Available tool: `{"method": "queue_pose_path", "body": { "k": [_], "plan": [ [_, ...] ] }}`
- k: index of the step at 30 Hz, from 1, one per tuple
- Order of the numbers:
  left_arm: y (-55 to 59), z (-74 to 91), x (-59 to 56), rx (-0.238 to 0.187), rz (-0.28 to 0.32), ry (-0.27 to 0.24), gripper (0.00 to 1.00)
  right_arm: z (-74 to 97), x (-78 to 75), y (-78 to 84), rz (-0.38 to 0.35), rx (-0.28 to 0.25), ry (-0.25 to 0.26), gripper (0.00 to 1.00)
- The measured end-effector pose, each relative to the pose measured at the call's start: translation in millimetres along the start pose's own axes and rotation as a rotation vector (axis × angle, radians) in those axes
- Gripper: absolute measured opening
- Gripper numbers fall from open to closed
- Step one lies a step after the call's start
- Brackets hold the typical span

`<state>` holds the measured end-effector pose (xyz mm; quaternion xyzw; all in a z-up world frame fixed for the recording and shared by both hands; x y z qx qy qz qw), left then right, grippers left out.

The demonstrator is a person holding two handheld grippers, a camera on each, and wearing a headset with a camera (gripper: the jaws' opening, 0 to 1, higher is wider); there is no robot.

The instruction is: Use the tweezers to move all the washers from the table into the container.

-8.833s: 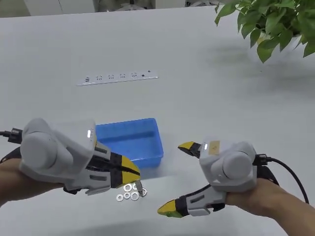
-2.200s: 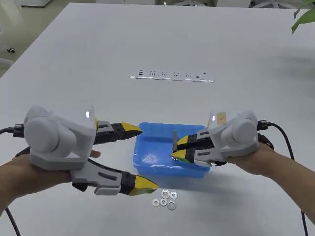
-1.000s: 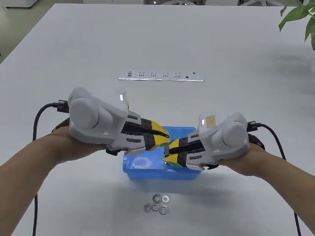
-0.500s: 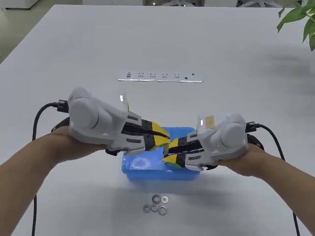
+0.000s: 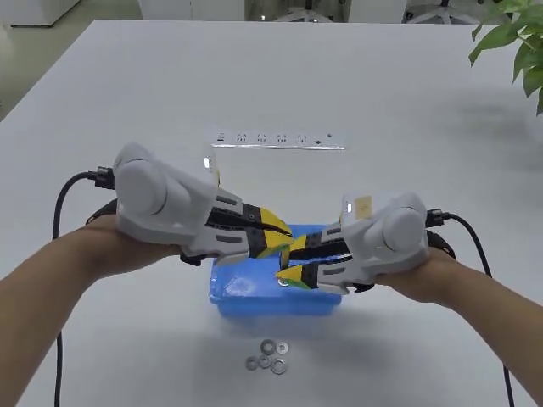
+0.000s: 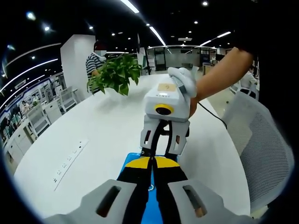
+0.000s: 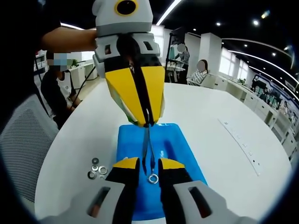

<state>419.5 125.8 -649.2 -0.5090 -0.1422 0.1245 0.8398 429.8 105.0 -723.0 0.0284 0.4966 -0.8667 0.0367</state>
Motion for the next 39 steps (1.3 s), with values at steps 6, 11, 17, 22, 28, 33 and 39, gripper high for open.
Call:
{"method": "queue_pose_path", "body": {
  "k": [6, 11, 17, 22, 28, 33, 39],
  "plan": [
    [-8.8, 3.8, -3.5, -0.006, -0.01, -0.007, 0.05, 7.7, 2.5, -6.2, 0.002, 0.002, 0.009, 0.23],
    [-15.6, 7.1, -7.6, -0.009, -0.015, -0.006, 0.05, 16.3, 5.2, -12.1, -0.007, -0.004, 0.018, 0.29],
    [-21.6, 11.8, -13.3, -0.012, -0.017, -0.006, 0.05, 26.8, 10.8, -14.6, -0.016, 0.006, 0.036, 0.35],
    [-26.0, 16.6, -18.1, -0.019, -0.017, -0.007, 0.05, 35.4, 17.4, -14.8, -0.018, 0.02, 0.046, 0.39],
    [-31.1, 21.7, -26.6, -0.022, -0.009, 0.003, 0.05, 42.6, 24.4, -16.1, -0.031, 0.024, 0.061, 0.45],
    [-33.6, 23.8, -33.9, -0.021, -0.012, 0.012, 0.05, 49.7, 30.6, -13.6, -0.041, 0.037, 0.075, 0.5],
    [-33.6, 24.9, -43.0, -0.022, -0.016, 0.022, 0.05, 59.8, 39.7, -6.9, -0.061, 0.051, 0.095, 0.56]
  ]
}}
Point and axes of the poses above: the centre of the closed fingertips' face, and the gripper's own axes: z roughly backward along the fingers, x roughly to its left, y roughly out of its underside, the point moved 3 cm from there along z, roughly backward along the fingers, and after that the axes turned 2 degrees about -x, right-handed, at the moved point
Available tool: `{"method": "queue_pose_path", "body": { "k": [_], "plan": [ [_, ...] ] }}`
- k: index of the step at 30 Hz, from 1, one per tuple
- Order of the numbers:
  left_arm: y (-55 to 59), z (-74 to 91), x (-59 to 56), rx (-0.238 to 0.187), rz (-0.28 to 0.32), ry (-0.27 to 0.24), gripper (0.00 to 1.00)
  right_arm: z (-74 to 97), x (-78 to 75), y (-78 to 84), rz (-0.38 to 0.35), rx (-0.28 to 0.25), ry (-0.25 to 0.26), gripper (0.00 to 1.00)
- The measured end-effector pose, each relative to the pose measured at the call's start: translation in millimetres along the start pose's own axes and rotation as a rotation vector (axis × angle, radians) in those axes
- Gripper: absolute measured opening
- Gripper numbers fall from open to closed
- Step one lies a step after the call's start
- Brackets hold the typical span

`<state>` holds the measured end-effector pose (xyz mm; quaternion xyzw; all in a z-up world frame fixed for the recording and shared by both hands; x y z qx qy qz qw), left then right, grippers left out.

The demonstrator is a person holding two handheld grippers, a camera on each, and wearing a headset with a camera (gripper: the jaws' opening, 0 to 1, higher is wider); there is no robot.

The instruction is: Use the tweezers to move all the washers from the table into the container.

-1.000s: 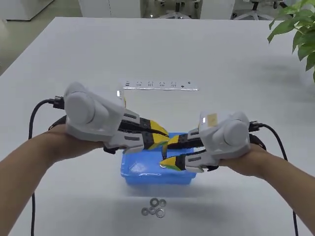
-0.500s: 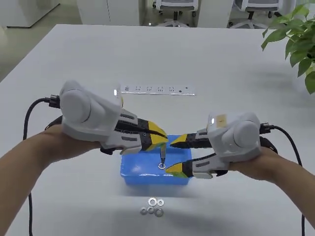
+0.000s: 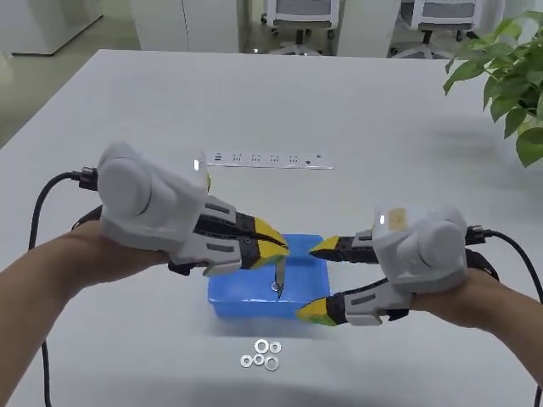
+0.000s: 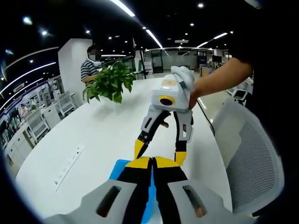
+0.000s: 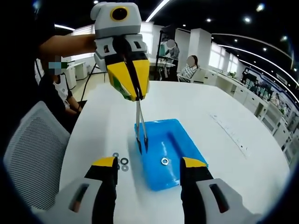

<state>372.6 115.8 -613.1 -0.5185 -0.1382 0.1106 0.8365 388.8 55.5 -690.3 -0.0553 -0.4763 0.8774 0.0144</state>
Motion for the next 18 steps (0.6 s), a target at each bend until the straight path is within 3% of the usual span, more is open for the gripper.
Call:
{"method": "queue_pose_path", "body": {
  "k": [18],
  "plan": [
    [15.5, -3.2, -31.3, 0.011, 0.008, 0.028, 0.05, 16.3, 22.1, 20.2, -0.07, -0.003, 0.048, 0.7]
  ]
}}
Point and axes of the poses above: the centre of the closed fingertips' face, and the gripper's own axes: z roughly backward along the fingers, x roughly to its left, y roughly out of its underside, the point moved 3 cm from there along z, roughly backward along the fingers, and after that the axes turned 2 degrees about -x, right-handed, at the moved point
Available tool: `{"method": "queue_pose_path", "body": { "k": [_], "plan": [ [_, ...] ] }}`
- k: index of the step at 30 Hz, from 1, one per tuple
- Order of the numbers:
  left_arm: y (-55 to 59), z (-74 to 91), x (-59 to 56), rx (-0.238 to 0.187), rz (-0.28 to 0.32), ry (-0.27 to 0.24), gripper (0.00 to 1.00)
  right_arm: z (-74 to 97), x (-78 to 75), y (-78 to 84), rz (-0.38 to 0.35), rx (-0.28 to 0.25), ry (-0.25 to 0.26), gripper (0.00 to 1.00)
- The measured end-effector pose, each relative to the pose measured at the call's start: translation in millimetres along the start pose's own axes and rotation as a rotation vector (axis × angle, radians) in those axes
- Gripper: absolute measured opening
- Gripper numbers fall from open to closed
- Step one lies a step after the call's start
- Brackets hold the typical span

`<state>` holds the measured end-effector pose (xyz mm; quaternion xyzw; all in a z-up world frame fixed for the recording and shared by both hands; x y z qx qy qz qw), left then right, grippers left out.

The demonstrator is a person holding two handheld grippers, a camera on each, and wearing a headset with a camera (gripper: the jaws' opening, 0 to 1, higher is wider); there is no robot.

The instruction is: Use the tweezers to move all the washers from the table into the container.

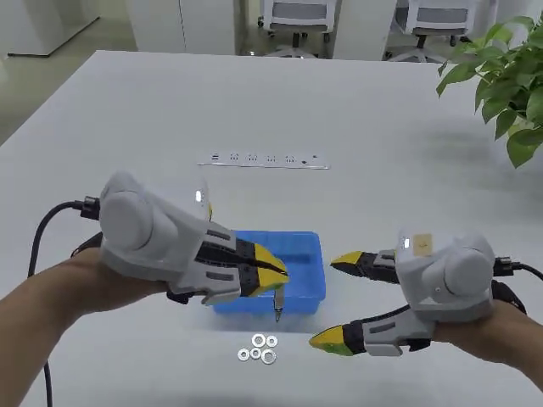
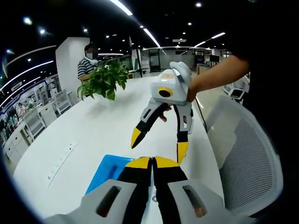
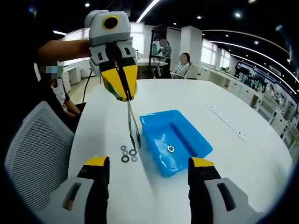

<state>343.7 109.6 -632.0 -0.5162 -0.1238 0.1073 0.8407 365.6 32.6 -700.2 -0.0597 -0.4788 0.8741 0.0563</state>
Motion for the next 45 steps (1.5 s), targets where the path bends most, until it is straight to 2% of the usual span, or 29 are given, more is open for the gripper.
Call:
{"method": "queue_pose_path", "body": {
  "k": [12, 27, 34, 45],
  "plan": [
    [16.7, -2.3, -8.9, 0.02, 0.023, 0.016, 0.05, -4.2, 15.7, 7.9, -0.018, 0.01, -0.014, 0.79],
    [32.9, -7.0, -21.5, 0.039, 0.056, 0.03, 0.05, -7.0, 27.7, 14.3, -0.024, 0.027, -0.034, 0.8],
    [37.0, -8.8, -24.1, 0.042, 0.064, 0.034, 0.05, -7.7, 29.8, 15.3, -0.027, 0.03, -0.037, 0.79],
    [34.8, -8.8, -23.5, 0.032, 0.073, 0.031, 0.05, -11.6, 34.3, 15.8, -0.027, 0.036, -0.052, 0.78]
  ]
}}
Point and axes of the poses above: the centre of the closed fingertips' face, and the gripper's own axes: z roughly backward along the fingers, x roughly to its left, y roughly out of its underside, the point moved 3 cm from there along z, roughly backward along the fingers, and after that the axes turned 2 degrees about -x, right-handed, at the moved point
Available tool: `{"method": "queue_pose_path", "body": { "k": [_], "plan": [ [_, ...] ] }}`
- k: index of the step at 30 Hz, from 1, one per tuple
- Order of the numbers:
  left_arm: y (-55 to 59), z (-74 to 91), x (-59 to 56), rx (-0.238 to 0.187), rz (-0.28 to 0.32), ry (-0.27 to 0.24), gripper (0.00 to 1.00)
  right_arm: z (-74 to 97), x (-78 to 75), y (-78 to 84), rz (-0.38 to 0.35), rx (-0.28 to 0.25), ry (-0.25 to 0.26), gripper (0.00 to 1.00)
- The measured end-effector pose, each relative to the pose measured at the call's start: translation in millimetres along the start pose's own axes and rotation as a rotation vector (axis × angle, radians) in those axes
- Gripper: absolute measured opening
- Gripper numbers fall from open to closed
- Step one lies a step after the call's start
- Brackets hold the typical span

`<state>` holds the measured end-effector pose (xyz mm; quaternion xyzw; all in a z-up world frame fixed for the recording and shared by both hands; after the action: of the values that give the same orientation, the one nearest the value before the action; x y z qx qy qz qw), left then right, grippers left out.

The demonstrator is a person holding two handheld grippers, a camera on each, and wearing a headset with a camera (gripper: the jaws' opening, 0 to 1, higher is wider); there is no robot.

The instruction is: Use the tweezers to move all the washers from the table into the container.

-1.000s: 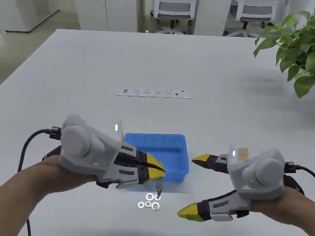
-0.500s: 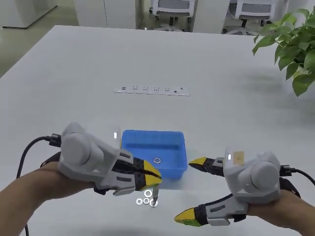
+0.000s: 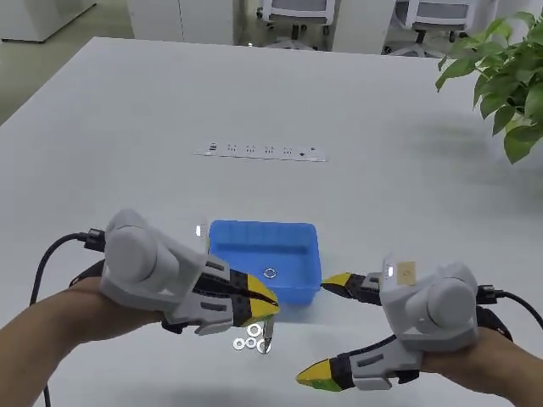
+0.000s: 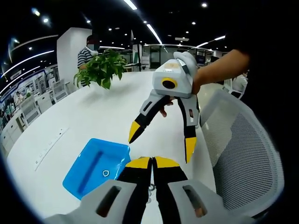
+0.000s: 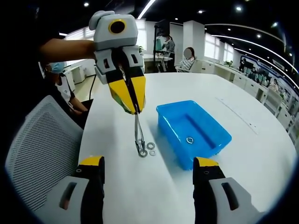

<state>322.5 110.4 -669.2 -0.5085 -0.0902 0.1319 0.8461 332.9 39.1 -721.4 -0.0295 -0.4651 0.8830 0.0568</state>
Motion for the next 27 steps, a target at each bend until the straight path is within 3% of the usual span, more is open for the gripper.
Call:
{"method": "queue_pose_path", "body": {
  "k": [10, 27],
  "plan": [
    [1.8, -1.7, -3.9, 0.01, 0.004, 0.007, 0.05, -3.6, 1.9, -1.4, 0.006, 0.001, -0.013, 0.77],
    [5.2, 0.2, -3.0, 0.017, -0.009, 0.022, 0.06, -19.5, 12.4, -8.6, 0.12, 0.021, -0.105, 0.43]
  ]
}}
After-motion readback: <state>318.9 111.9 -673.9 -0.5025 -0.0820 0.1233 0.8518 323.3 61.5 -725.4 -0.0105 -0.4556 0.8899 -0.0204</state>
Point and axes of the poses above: the centre of the closed fingertips' face, and the gripper's own axes: z roughly backward along the fingers, x roughly to its left, y roughly out of its underside, the point moved 3 cm from there along z, roughly backward along the fingers, and after that the axes turned 2 degrees about -x, right-handed, at the moved point
